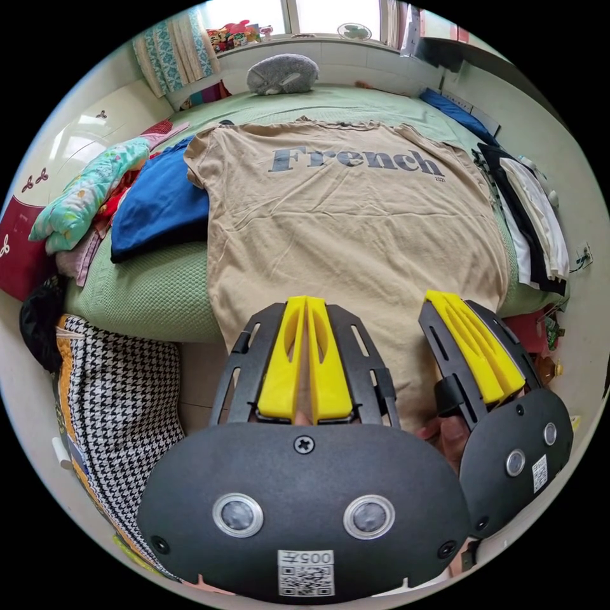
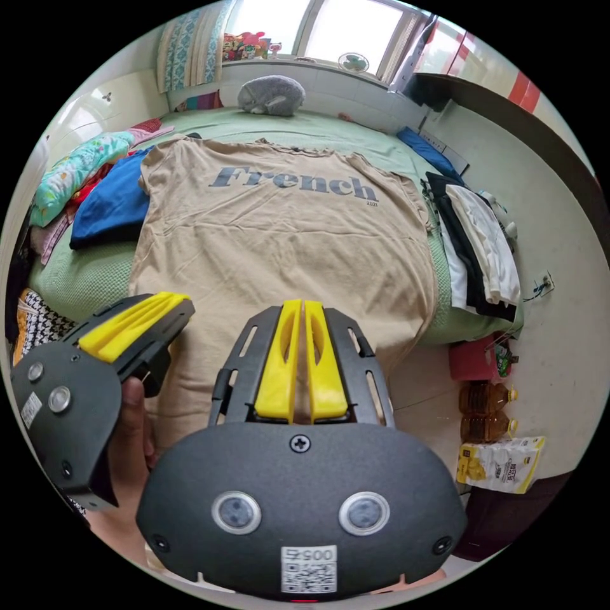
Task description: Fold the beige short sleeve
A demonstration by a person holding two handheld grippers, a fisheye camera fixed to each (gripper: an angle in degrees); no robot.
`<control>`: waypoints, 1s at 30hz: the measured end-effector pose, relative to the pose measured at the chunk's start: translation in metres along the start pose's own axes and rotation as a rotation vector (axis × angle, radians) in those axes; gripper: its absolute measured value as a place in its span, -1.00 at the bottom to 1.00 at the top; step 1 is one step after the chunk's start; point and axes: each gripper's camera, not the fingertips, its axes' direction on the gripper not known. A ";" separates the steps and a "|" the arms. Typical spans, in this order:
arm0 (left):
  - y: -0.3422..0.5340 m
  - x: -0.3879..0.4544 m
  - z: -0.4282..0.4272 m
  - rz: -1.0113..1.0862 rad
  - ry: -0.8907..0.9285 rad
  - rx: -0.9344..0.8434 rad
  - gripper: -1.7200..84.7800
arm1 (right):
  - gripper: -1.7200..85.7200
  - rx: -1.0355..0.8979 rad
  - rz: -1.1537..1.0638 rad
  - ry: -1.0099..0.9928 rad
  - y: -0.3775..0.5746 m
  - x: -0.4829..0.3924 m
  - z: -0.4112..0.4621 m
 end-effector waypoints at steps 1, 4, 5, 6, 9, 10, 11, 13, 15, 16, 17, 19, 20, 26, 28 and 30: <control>0.000 0.000 0.000 0.001 -0.002 0.000 -0.97 | -0.99 -0.002 -0.002 0.002 0.000 -0.001 0.000; -0.001 0.001 0.000 0.005 -0.003 -0.001 -0.97 | -0.99 -0.003 -0.003 0.005 -0.001 -0.002 0.001; -0.002 0.000 0.001 0.006 -0.002 -0.002 -0.97 | -0.99 -0.002 -0.002 0.005 0.000 -0.002 0.001; -0.002 0.000 0.001 0.007 0.000 -0.003 -0.97 | -0.99 -0.002 -0.002 0.006 0.000 -0.003 0.001; -0.003 -0.001 0.001 0.007 0.006 -0.005 -0.97 | -0.99 -0.001 -0.002 0.012 0.000 -0.004 0.002; -0.003 -0.001 0.001 0.007 0.008 -0.005 -0.97 | -0.99 -0.001 -0.003 0.014 0.000 -0.005 0.002; -0.003 -0.001 0.001 0.006 0.009 -0.004 -0.97 | -0.99 -0.001 -0.003 0.015 0.000 -0.005 0.002; -0.003 -0.002 0.001 0.007 0.012 -0.004 -0.97 | -0.99 0.000 -0.003 0.019 0.000 -0.006 0.002; -0.004 -0.003 0.001 0.006 0.012 -0.004 -0.97 | -0.99 0.001 -0.005 0.021 0.000 -0.007 0.002; -0.004 -0.004 0.002 0.005 0.014 -0.005 -0.96 | -0.99 0.001 -0.007 0.023 0.000 -0.008 0.003; -0.004 -0.004 0.002 0.004 0.015 -0.005 -0.97 | -0.99 0.000 -0.008 0.024 0.000 -0.008 0.003; -0.005 -0.005 0.002 0.002 0.020 -0.006 -0.97 | -0.99 -0.001 -0.009 0.026 0.000 -0.009 0.003; -0.005 -0.005 0.002 0.001 0.021 -0.006 -0.97 | -0.99 -0.001 -0.010 0.027 -0.001 -0.010 0.003; -0.007 -0.009 0.003 -0.001 0.034 -0.008 -0.97 | -0.99 0.000 -0.016 0.046 0.000 -0.013 0.004; -0.008 -0.011 0.004 -0.003 0.039 -0.009 -0.97 | -0.99 0.000 -0.021 0.055 -0.001 -0.015 0.004; -0.008 -0.012 0.004 -0.005 0.042 -0.009 -0.97 | -0.99 -0.002 -0.025 0.061 -0.001 -0.016 0.005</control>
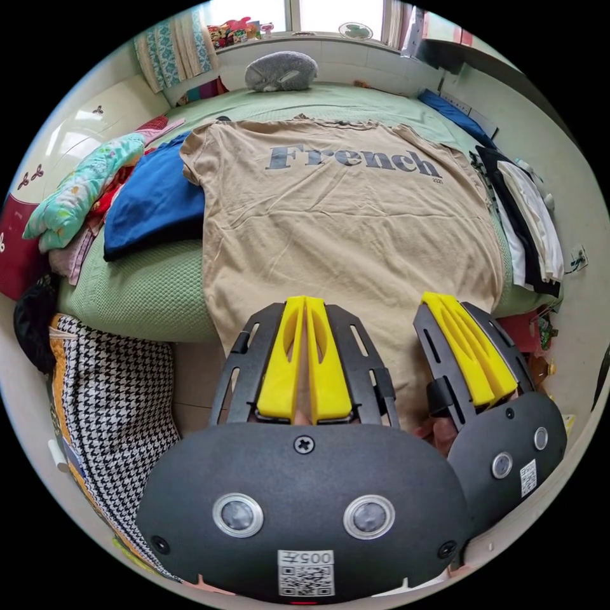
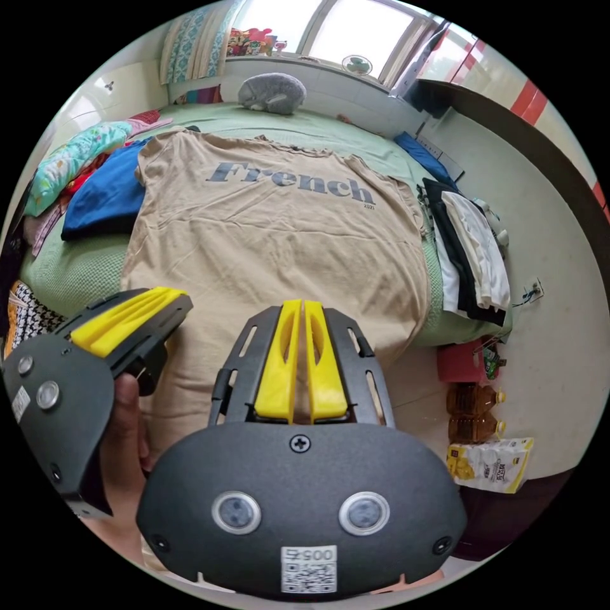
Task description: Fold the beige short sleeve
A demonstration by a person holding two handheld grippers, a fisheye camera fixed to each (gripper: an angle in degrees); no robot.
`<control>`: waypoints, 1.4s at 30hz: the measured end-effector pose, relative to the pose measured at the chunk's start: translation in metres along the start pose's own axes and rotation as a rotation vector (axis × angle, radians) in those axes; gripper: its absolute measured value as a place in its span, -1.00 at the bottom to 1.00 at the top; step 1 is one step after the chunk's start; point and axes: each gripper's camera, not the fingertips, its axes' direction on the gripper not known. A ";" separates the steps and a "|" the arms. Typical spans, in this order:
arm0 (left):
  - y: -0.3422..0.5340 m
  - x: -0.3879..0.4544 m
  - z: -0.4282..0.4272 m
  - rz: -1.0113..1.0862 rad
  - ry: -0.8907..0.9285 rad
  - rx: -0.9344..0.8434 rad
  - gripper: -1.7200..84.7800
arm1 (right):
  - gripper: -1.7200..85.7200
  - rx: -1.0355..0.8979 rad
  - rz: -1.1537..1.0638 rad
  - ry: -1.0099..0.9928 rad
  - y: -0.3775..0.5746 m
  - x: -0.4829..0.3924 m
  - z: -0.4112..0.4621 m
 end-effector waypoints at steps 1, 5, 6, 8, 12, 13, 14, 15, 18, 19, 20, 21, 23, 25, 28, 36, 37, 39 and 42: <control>0.000 -0.001 0.000 0.000 0.002 -0.001 -0.97 | -0.99 -0.001 -0.002 0.003 0.000 0.000 0.000; -0.001 -0.003 0.001 -0.002 0.008 -0.002 -0.97 | -0.99 -0.002 0.002 -0.007 -0.001 0.001 0.000; -0.002 -0.004 0.001 -0.003 0.011 -0.002 -0.97 | -0.99 -0.003 0.005 -0.014 -0.001 0.002 0.000; -0.002 -0.005 0.001 -0.005 0.015 -0.001 -0.97 | -0.99 -0.002 0.011 -0.026 -0.001 0.004 0.000; -0.003 -0.008 0.002 -0.009 0.025 -0.002 -0.97 | -1.00 -0.002 0.019 -0.046 -0.002 0.009 0.000; -0.003 -0.009 0.002 -0.010 0.026 -0.002 -0.97 | -1.00 -0.002 0.020 -0.049 -0.002 0.010 0.000; -0.003 -0.009 0.002 -0.010 0.026 -0.002 -0.97 | -1.00 -0.002 0.020 -0.050 -0.002 0.010 0.000; -0.003 -0.010 0.002 -0.010 0.027 -0.001 -0.97 | -1.00 -0.001 0.021 -0.052 -0.002 0.011 0.000; -0.004 -0.011 0.003 -0.010 0.027 -0.002 -0.97 | -1.00 -0.002 0.022 -0.053 -0.003 0.012 0.000; -0.004 -0.012 0.003 -0.010 0.027 -0.002 -0.97 | -1.00 -0.002 0.022 -0.054 -0.003 0.013 0.000; -0.005 -0.012 0.003 -0.010 0.027 -0.002 -0.97 | -1.00 -0.001 0.022 -0.054 -0.003 0.013 0.000; -0.005 -0.013 0.003 -0.009 0.026 -0.002 -0.97 | -1.00 -0.001 0.022 -0.055 -0.004 0.014 0.000; -0.005 -0.014 0.004 -0.007 0.025 -0.003 -0.97 | -1.00 0.000 0.023 -0.059 -0.004 0.015 0.000; -0.006 -0.015 0.004 -0.007 0.024 -0.003 -0.97 | -1.00 -0.001 0.026 -0.066 -0.005 0.018 0.000; -0.007 -0.017 0.005 -0.009 0.026 -0.002 -0.97 | -1.00 0.000 0.027 -0.074 -0.005 0.021 0.000; -0.008 -0.023 0.006 -0.009 0.027 -0.003 -0.97 | -1.00 0.002 0.030 -0.084 -0.007 0.029 0.000; -0.008 -0.025 0.007 -0.009 0.027 -0.003 -0.97 | -1.00 0.002 0.029 -0.083 -0.008 0.030 0.000; -0.008 -0.026 0.007 -0.008 0.027 -0.002 -0.97 | -1.00 0.002 0.029 -0.083 -0.009 0.031 0.000; -0.009 -0.029 0.008 -0.007 0.026 -0.003 -0.97 | -1.00 0.002 0.030 -0.084 -0.010 0.035 0.000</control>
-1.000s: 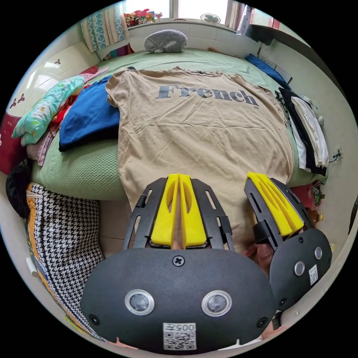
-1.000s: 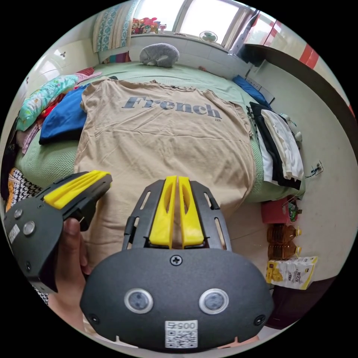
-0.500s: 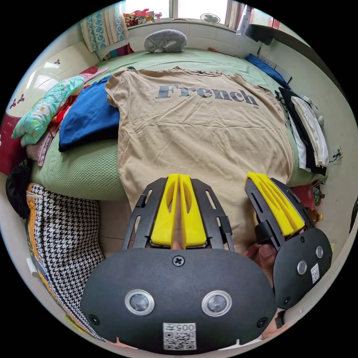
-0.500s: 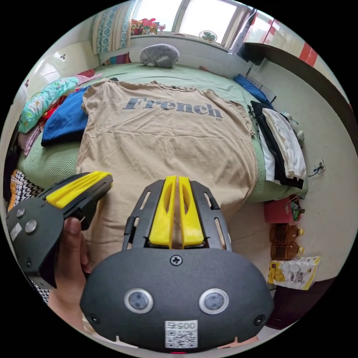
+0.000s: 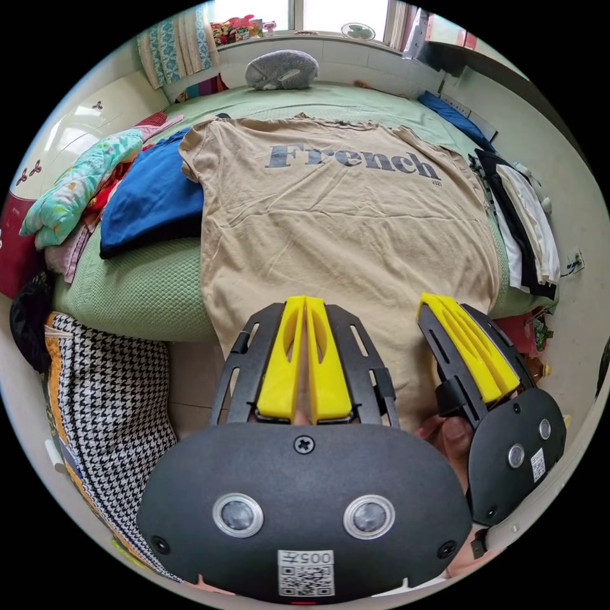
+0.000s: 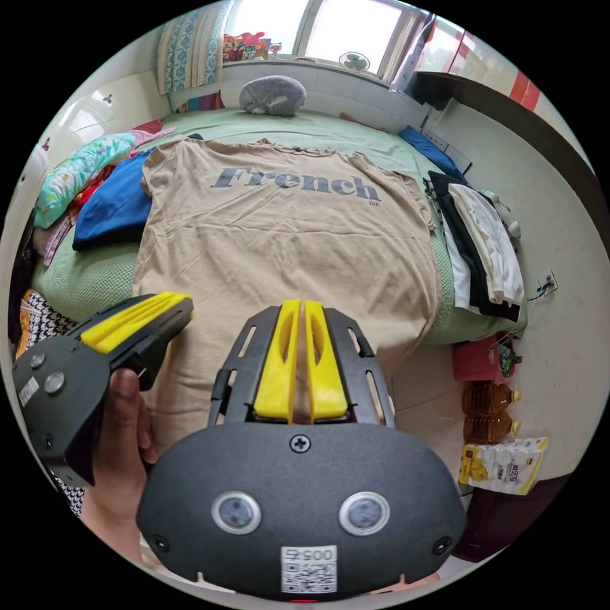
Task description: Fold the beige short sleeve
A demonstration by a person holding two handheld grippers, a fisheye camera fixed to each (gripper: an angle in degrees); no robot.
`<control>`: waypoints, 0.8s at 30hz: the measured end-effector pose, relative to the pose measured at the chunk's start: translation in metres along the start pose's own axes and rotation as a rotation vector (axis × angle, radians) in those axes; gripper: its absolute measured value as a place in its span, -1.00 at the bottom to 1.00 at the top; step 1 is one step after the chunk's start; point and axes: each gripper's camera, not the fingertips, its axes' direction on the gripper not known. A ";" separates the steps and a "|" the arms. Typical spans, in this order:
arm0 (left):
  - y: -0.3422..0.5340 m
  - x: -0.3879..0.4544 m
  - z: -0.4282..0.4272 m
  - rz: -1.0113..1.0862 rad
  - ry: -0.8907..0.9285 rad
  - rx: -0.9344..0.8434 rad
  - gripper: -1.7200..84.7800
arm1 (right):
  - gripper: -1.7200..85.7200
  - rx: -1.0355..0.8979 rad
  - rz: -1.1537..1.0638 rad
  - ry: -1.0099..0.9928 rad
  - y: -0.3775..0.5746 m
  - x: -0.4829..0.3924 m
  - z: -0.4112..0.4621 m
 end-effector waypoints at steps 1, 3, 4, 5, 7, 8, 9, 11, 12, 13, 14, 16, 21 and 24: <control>0.000 -0.001 0.000 0.000 0.000 0.000 -0.97 | -1.00 0.000 0.000 -0.001 0.000 0.002 0.000; 0.000 -0.003 0.000 -0.001 0.000 0.001 -0.97 | -1.00 0.001 0.001 -0.002 -0.001 0.004 0.000; 0.000 -0.005 0.000 -0.001 0.000 0.001 -0.97 | -1.00 0.001 0.001 -0.003 -0.002 0.006 0.000; 0.000 -0.006 0.001 -0.001 0.000 0.001 -0.97 | -1.00 0.001 0.001 -0.003 -0.002 0.007 0.000; -0.001 -0.009 0.001 -0.001 0.000 0.000 -0.97 | -1.00 0.000 0.000 -0.002 -0.003 0.010 -0.001; -0.001 -0.010 0.001 -0.001 0.000 -0.001 -0.97 | -1.00 0.000 -0.001 -0.002 -0.004 0.011 -0.001; -0.001 -0.012 0.001 -0.001 0.001 -0.001 -0.97 | -1.00 0.000 -0.001 -0.002 -0.004 0.012 -0.001; -0.001 -0.015 0.001 -0.001 0.001 -0.002 -0.97 | -1.00 -0.001 -0.002 -0.003 -0.005 0.015 -0.001; -0.001 -0.016 0.001 0.000 0.000 -0.001 -0.97 | -1.00 -0.001 -0.001 -0.005 -0.006 0.017 -0.001; -0.001 -0.018 0.001 0.001 0.000 -0.002 -0.97 | -1.00 0.000 0.001 -0.008 -0.006 0.020 -0.001; -0.001 -0.019 0.001 0.001 0.001 -0.003 -0.97 | -1.00 0.001 0.002 -0.010 -0.006 0.021 -0.002; -0.003 -0.025 0.001 -0.007 0.001 -0.016 -0.97 | -1.00 0.006 0.004 -0.026 -0.006 0.027 -0.003; -0.004 -0.044 0.002 -0.017 0.082 -0.028 -0.97 | -1.00 -0.003 0.004 -0.077 -0.011 0.042 -0.002; -0.005 -0.058 0.005 -0.050 0.132 -0.040 -0.97 | -0.99 -0.012 0.003 -0.143 -0.015 0.052 -0.001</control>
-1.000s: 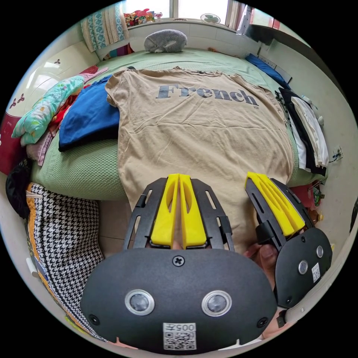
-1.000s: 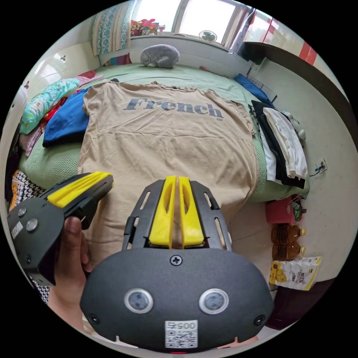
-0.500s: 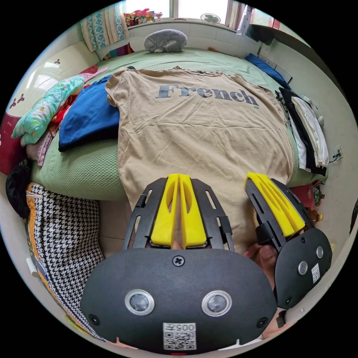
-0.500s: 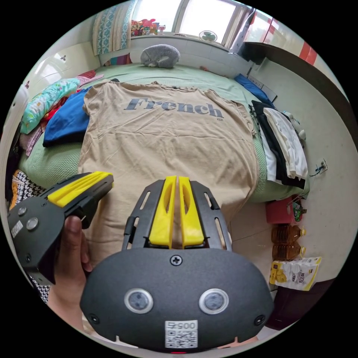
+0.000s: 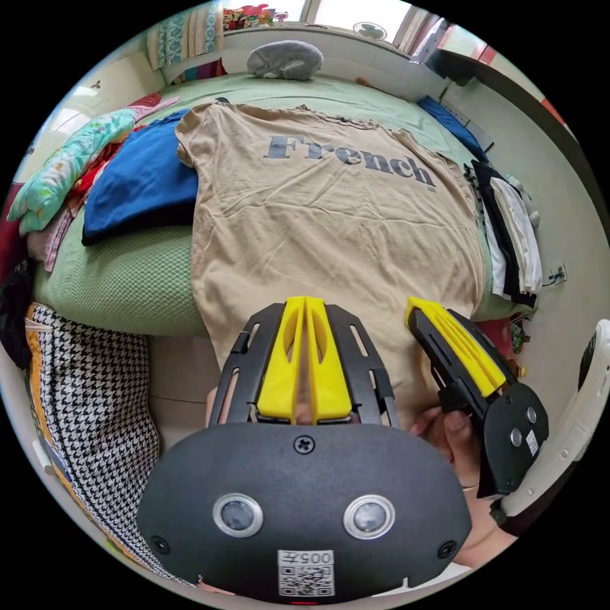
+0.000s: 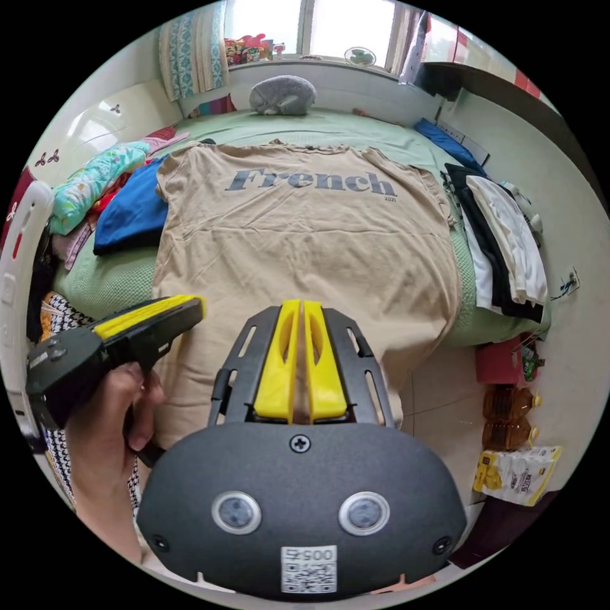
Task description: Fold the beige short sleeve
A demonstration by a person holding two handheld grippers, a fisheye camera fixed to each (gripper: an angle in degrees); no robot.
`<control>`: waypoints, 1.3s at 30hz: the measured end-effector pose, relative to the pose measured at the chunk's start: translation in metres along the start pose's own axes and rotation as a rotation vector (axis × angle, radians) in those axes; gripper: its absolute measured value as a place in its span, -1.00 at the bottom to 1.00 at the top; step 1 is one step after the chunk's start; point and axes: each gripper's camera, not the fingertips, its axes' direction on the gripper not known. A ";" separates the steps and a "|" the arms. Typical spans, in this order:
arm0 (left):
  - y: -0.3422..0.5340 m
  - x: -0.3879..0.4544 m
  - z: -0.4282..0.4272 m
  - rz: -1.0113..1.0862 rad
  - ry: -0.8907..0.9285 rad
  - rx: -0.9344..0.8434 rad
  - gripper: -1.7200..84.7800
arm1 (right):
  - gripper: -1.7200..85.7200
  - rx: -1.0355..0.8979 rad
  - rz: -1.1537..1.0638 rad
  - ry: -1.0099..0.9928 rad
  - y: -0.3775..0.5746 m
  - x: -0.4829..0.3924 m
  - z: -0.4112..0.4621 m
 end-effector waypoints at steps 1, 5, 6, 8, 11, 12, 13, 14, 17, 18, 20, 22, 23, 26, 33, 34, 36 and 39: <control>0.001 -0.007 0.000 -0.021 0.022 0.005 -0.97 | -0.99 -0.003 -0.009 -0.033 -0.001 0.004 0.000; 0.005 -0.021 -0.004 -0.034 0.057 0.024 -0.97 | -0.99 -0.033 -0.084 -0.184 -0.005 0.010 0.001; 0.007 -0.024 -0.006 -0.031 0.055 0.035 -0.96 | -0.99 -0.036 -0.081 -0.195 -0.008 0.012 0.002; 0.008 -0.027 -0.010 -0.014 0.040 0.040 -0.96 | -0.99 -0.035 -0.091 -0.207 -0.010 0.012 0.002; 0.004 -0.041 -0.022 -0.023 -0.046 0.088 -0.96 | -0.99 -0.052 -0.112 -0.199 -0.017 0.009 0.006; 0.000 -0.050 -0.030 -0.031 -0.083 0.135 -0.96 | -0.99 -0.059 -0.122 -0.189 -0.020 0.006 0.008; -0.006 -0.063 -0.036 -0.037 -0.081 0.182 -0.96 | -0.99 -0.065 -0.137 -0.179 -0.022 0.004 0.009; -0.010 -0.070 -0.039 -0.047 -0.068 0.200 -0.95 | -0.99 -0.068 -0.146 -0.176 -0.023 0.003 0.010; -0.035 -0.113 -0.046 -0.095 -0.004 0.262 -0.94 | -0.99 -0.077 -0.181 -0.174 -0.029 0.000 0.012; -0.045 -0.128 -0.048 -0.124 -0.014 0.282 -0.93 | -0.99 -0.078 -0.187 -0.179 -0.030 0.001 0.013; -0.060 -0.144 -0.050 -0.127 -0.033 0.323 -0.89 | -0.99 -0.081 -0.193 -0.196 -0.032 0.004 0.013; -0.080 -0.161 -0.043 -0.115 -0.035 0.335 -0.77 | -0.99 -0.089 -0.192 -0.209 -0.036 0.009 0.015; -0.085 -0.164 -0.041 -0.110 -0.021 0.335 -0.74 | -0.99 -0.094 -0.191 -0.211 -0.037 0.010 0.015; -0.103 -0.178 -0.030 -0.114 0.051 0.346 -0.71 | -0.99 -0.112 -0.185 -0.221 -0.042 0.018 0.018; -0.121 -0.187 -0.014 -0.180 -0.017 0.334 -0.83 | -0.99 -0.124 -0.180 -0.233 -0.048 0.031 0.019; -0.121 -0.185 -0.015 -0.172 -0.020 0.343 -0.83 | -0.99 -0.125 -0.180 -0.236 -0.049 0.033 0.019; -0.120 -0.182 -0.017 -0.166 -0.023 0.355 -0.84 | -0.99 -0.127 -0.179 -0.240 -0.050 0.036 0.019; -0.119 -0.172 -0.021 -0.110 0.014 0.379 -0.84 | -0.99 -0.129 -0.178 -0.243 -0.051 0.040 0.018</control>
